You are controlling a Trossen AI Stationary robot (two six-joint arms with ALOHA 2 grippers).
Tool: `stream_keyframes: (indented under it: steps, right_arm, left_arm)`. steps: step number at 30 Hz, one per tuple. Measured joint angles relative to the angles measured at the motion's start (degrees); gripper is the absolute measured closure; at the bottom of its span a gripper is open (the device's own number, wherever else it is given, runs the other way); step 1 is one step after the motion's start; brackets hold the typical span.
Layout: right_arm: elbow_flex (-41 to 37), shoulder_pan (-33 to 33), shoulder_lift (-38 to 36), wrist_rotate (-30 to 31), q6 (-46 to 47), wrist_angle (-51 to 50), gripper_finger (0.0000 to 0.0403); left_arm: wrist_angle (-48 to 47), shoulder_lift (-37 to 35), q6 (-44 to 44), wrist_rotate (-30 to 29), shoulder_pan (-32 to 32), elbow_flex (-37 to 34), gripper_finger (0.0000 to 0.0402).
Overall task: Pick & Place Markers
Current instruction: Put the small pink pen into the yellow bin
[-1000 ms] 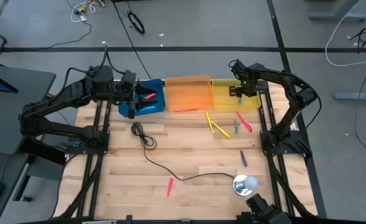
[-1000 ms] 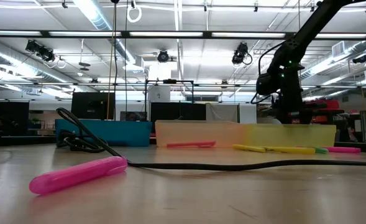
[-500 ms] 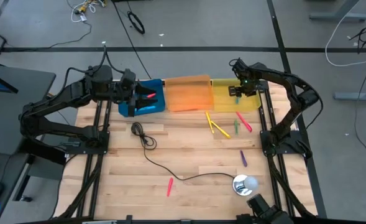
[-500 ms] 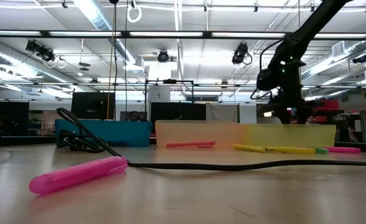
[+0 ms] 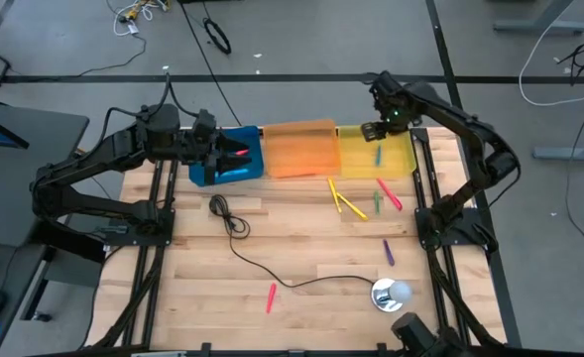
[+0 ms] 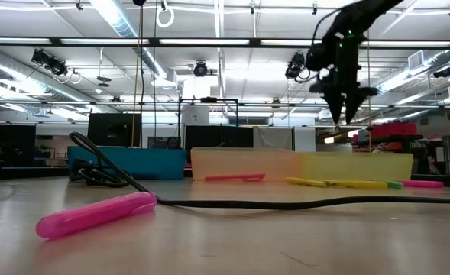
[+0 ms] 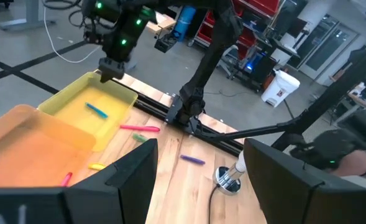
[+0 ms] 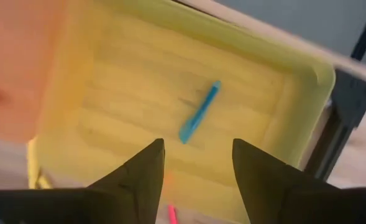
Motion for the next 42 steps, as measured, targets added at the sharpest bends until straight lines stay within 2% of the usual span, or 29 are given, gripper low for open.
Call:
stream_keyframes:
  steps: [9, 17, 29, 36, 42]
  right_arm:
    - [7.3, 7.9, 0.0, -1.0, -7.4, -5.8, 0.0215]
    - [7.7, 17.1, 0.0, -8.4, -8.9, -7.3, 0.0215]
    - [7.7, 32.7, 0.0, -10.0, -8.4, -7.4, 0.0215]
    - [7.7, 42.2, 0.0, -16.5, -2.6, 0.0, 0.0215]
    - [7.7, 50.0, 0.0, -18.5, 0.3, 10.8, 0.0215]
  left_arm:
    - [0.0, 0.0, 0.0, 0.0, 0.0, 0.0, 0.0158]
    - [0.0, 0.0, -0.8, 0.0, 0.0, 0.0, 0.0158]
    - [0.0, 0.0, -1.5, 0.0, 0.0, 0.0, 0.0158]
    - [0.0, 0.0, -1.5, 0.0, 0.0, 0.0, 0.0158]
    - [0.0, 0.0, -1.5, 0.0, 0.0, 0.0, 0.0158]
